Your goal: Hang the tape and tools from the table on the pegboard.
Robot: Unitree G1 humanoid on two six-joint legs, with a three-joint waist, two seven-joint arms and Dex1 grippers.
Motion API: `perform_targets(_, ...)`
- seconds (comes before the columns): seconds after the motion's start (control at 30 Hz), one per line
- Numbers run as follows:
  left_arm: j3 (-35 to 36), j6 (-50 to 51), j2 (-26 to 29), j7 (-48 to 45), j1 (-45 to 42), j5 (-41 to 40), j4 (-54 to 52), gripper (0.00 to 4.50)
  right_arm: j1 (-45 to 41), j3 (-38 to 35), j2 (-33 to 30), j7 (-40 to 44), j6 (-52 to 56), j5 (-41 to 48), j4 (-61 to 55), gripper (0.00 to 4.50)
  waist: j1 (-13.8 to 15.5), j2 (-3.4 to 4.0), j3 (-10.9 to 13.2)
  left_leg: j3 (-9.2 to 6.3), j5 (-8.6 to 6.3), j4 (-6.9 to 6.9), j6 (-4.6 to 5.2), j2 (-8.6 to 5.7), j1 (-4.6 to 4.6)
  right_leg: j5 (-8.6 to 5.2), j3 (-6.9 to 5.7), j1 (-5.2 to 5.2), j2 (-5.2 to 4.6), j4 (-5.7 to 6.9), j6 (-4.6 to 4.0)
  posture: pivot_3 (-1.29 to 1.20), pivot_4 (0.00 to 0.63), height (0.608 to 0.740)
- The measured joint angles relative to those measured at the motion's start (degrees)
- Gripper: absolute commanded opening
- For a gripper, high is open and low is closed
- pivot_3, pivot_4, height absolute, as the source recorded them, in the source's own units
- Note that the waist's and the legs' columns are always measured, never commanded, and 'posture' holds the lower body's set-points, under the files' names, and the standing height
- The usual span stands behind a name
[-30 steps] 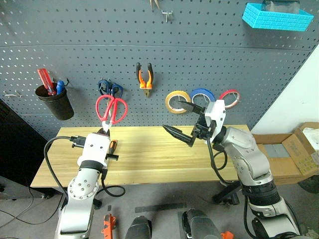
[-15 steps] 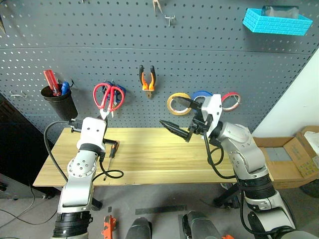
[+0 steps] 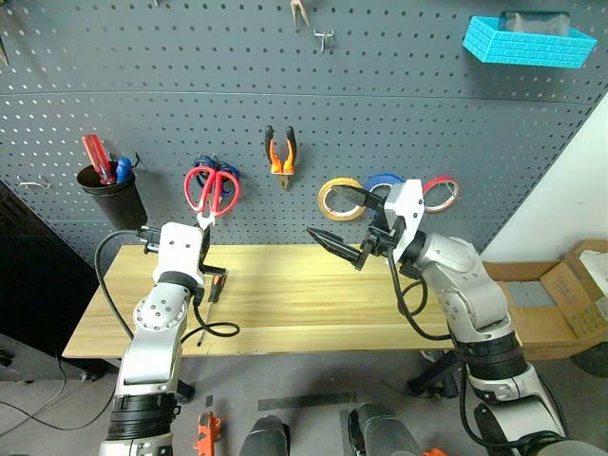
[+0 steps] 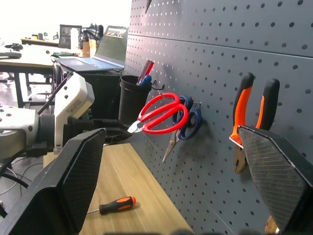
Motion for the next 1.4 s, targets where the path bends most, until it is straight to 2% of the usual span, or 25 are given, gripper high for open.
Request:
perform_targets(0.27,-0.1,0.7,-0.2,0.0,-0.2,-0.8,0.0,4.31,0.9,0.0,-0.6,0.1,0.7,0.0,-1.3,4.5,-0.1,0.04,-0.2,0.13,-0.38,0.06,0.21,-0.15,0.1,-0.3,0.17,0.08,-0.16,0.05,0.22,-0.02,0.072,0.74)
perform_targets(0.3,-0.2,0.8,-0.4,0.0,-0.2,-0.8,0.0,4.44,1.0,0.1,-0.7,0.1,0.9,0.0,-1.7,4.5,-0.1,0.05,-0.2,0.12,-0.48,0.07,0.23,-0.2,0.1,-0.41,0.17,0.1,-0.2,0.06,0.3,-0.02,0.074,0.74)
perform_targets(0.57,-0.3,4.5,-2.7,0.4,3.6,-1.8,-0.2,4.44,3.2,3.4,-2.4,1.2,2.9,-0.7,-3.4,4.5,0.0,0.14,-0.3,0.13,-1.42,0.16,0.53,-0.43,0.11,-1.0,0.18,0.19,-0.54,0.09,0.32,-0.03,0.117,0.74)
perform_targets(0.7,0.4,6.6,-2.6,0.3,5.8,-2.5,-0.4,4.44,3.2,7.5,-1.4,1.3,2.7,-3.0,-2.3,4.5,-0.2,0.23,0.0,0.17,-1.57,0.17,0.58,-0.42,0.11,-1.12,0.16,0.17,-0.58,0.07,0.3,-0.03,0.17,0.74)
perform_targets(0.87,3.8,8.3,0.3,-1.0,6.4,-3.9,2.3,4.44,2.2,13.5,1.0,1.3,0.8,-7.9,2.1,4.5,-0.2,0.48,1.8,0.08,-1.53,0.25,0.62,-0.29,0.24,-1.37,0.02,0.26,-0.43,0.2,0.4,-0.03,0.229,0.74)
perform_targets(1.0,4.4,9.0,1.6,-2.3,3.7,-4.6,10.1,4.44,1.1,17.2,5.3,-0.3,-0.6,-11.9,7.4,4.5,-0.1,0.65,3.2,0.01,-1.48,0.31,0.68,-0.2,0.41,-1.36,-0.02,0.39,-0.3,0.32,0.35,-0.04,0.272,0.74)
perform_targets(1.13,4.1,8.9,2.0,-4.8,-0.5,-5.2,17.1,4.44,0.3,19.5,8.4,-0.4,-0.5,-13.5,8.7,4.5,-0.2,0.61,5.0,-0.01,-1.49,0.43,0.66,-0.18,0.17,-1.33,-0.02,0.25,-0.3,0.3,0.36,-0.06,0.314,0.74)
perform_targets(1.2,3.3,8.0,2.4,-7.1,-3.3,-5.4,21.7,4.44,-0.5,19.5,9.0,-0.7,0.4,-13.5,9.0,4.5,-0.2,0.57,5.9,-0.03,-1.49,0.49,0.66,-0.2,-0.06,-1.16,-0.03,0.05,-0.34,0.34,0.12,-0.07,0.328,0.74)
perform_targets(1.4,2.2,6.7,2.4,-9.2,-8.8,-5.5,28.6,4.44,0.0,19.0,8.5,-1.3,2.8,-13.6,8.0,4.5,-0.4,0.48,7.9,-0.12,-1.51,0.54,0.64,-0.14,-0.47,-1.15,-0.13,-0.27,-0.34,0.37,0.11,-0.09,0.361,0.74)
